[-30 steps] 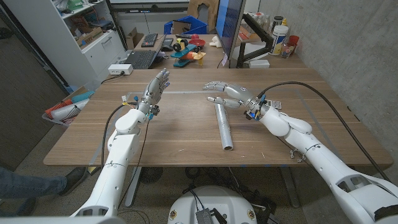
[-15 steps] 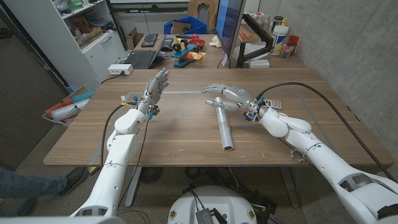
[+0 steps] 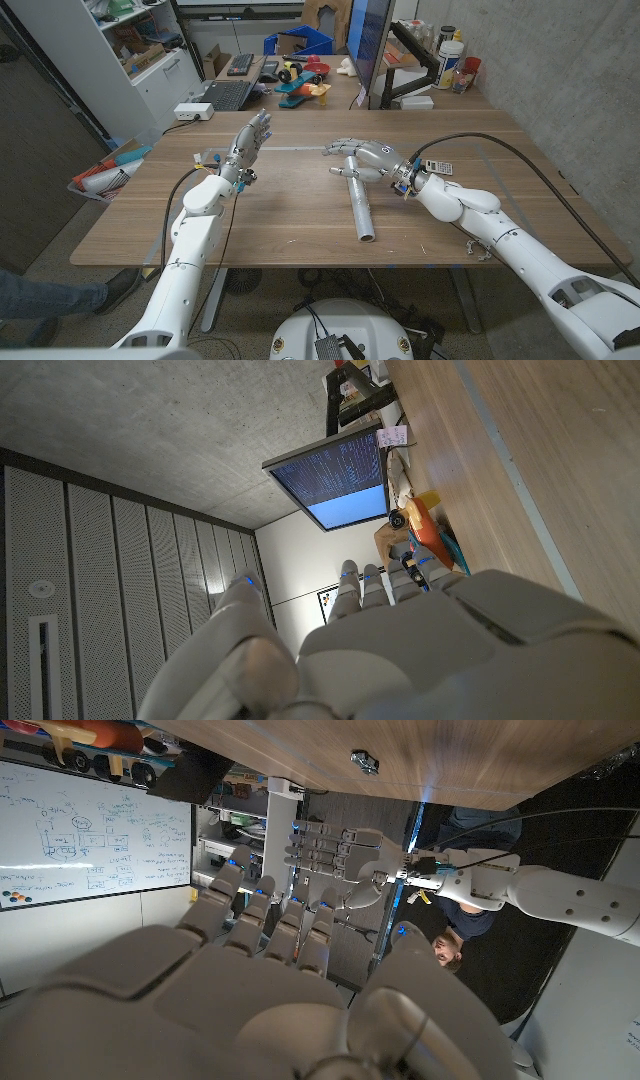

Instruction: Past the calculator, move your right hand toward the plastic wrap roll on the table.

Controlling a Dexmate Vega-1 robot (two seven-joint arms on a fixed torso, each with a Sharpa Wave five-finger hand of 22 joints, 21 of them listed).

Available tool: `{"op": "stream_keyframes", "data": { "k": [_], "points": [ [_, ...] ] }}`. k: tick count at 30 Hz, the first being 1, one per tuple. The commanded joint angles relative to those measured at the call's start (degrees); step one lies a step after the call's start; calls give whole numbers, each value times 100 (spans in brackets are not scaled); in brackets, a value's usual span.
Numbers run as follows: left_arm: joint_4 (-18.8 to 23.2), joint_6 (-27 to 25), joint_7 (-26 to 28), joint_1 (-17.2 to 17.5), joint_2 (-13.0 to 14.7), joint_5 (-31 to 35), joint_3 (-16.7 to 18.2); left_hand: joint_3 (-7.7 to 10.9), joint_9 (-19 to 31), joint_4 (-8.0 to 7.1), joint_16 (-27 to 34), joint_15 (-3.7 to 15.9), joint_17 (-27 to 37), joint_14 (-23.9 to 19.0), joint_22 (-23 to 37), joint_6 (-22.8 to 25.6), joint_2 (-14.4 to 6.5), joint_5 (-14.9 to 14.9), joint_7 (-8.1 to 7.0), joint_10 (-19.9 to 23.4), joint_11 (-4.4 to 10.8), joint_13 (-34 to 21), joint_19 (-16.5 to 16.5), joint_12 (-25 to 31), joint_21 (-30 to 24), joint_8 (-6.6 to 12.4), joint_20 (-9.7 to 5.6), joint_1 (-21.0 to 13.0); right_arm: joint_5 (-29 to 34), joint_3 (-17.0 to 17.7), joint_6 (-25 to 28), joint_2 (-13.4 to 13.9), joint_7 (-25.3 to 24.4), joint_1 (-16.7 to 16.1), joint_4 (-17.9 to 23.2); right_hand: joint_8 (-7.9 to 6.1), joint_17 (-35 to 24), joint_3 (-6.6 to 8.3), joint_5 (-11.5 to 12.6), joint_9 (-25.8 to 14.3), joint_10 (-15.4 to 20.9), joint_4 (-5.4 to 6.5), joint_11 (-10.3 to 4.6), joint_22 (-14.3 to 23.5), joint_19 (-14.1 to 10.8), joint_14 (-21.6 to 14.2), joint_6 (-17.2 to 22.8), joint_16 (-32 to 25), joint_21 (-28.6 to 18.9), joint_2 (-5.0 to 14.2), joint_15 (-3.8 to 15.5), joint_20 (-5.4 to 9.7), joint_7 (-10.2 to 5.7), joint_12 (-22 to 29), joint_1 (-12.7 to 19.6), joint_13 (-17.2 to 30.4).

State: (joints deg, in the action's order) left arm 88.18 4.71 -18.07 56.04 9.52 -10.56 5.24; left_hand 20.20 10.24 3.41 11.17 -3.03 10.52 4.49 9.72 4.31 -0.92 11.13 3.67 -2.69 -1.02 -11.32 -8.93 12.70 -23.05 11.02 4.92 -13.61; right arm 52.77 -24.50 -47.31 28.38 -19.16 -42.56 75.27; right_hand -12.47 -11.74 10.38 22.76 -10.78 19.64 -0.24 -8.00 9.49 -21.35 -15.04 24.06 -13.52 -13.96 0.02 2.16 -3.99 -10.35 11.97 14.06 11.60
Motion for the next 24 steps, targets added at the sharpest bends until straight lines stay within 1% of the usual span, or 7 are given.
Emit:
{"op": "stream_keyframes", "data": {
  "k": [1,11,14,24],
  "points": [
    [31,-42,26,31,-10,-25,27,-6,12,21,-4,-21,11,-18,33,30,-25,-14,2,14,-7,-9,-12,-6,16,-16,55,26,225,-234,161,128,-180,94,-28,5,-15,16,34,-32,26,-39,-25,8,-66,3,0,32,32,5,115,-3,-53,-18,26,10],
    [24,-45,37,26,-15,1,7,-9,12,27,-2,-19,10,-25,34,37,-30,-13,-3,17,1,-9,-10,-9,43,-14,63,31,314,-350,324,236,-202,122,21,16,-18,14,50,-31,30,-42,-18,9,-89,-9,-10,31,50,8,95,3,-58,-19,24,12],
    [16,-49,30,21,-14,0,6,-10,12,29,-3,-18,10,-23,34,40,-31,-13,0,13,-18,-9,-7,-11,50,-13,62,32,347,-366,408,273,-189,96,85,17,-18,14,54,-31,30,-42,-22,9,-90,-11,-7,32,57,9,92,5,-62,-19,24,13],
    [17,-67,28,9,-11,22,-10,-12,12,33,-4,-18,10,-24,35,51,-36,-13,-5,16,-12,-10,2,-12,68,-10,67,35,430,-443,596,375,-136,62,193,24,-21,14,68,-31,22,-44,-22,10,-108,-2,-5,39,76,16,64,-13,-62,-24,23,15]
  ]
}}
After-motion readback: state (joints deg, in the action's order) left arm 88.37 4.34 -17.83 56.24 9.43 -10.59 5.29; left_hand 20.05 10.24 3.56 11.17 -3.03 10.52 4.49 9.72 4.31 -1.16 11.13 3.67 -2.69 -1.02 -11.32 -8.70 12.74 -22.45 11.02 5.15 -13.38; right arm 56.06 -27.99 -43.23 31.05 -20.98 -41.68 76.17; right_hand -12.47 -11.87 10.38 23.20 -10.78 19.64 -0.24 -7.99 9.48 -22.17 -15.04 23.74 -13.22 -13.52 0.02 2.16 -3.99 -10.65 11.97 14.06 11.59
